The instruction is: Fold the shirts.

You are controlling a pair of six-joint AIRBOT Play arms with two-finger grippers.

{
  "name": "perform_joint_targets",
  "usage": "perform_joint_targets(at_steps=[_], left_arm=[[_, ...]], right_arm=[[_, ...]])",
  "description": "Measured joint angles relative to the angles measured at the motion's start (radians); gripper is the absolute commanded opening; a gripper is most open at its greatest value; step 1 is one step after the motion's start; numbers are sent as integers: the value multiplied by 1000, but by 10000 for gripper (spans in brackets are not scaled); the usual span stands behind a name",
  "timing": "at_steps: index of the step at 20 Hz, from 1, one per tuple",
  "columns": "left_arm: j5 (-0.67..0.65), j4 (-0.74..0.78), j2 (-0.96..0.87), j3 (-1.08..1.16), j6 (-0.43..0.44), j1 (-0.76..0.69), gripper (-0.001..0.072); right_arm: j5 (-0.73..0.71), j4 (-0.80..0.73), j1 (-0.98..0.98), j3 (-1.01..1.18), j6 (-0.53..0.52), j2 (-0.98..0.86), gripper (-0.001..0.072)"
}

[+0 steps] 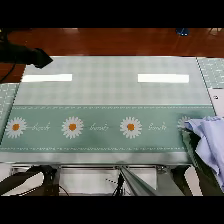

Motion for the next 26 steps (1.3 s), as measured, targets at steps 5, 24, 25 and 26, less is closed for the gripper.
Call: perform_joint_targets(at_steps=[5,24,25,26], left_arm=[[-135,208,13,5,-154,-156,720],[-226,361,1,-29,-321,-332,714],[-220,361,-1,-30,-322,-332,714],[-209,360,-3,-32,-322,-332,714]], right_arm=[[-101,-53,431,0,104,-130,613],[-115,-171,689,0,148,-333,610],[-115,-171,689,0,149,-333,609],[-115,-171,689,0,151,-333,610]])
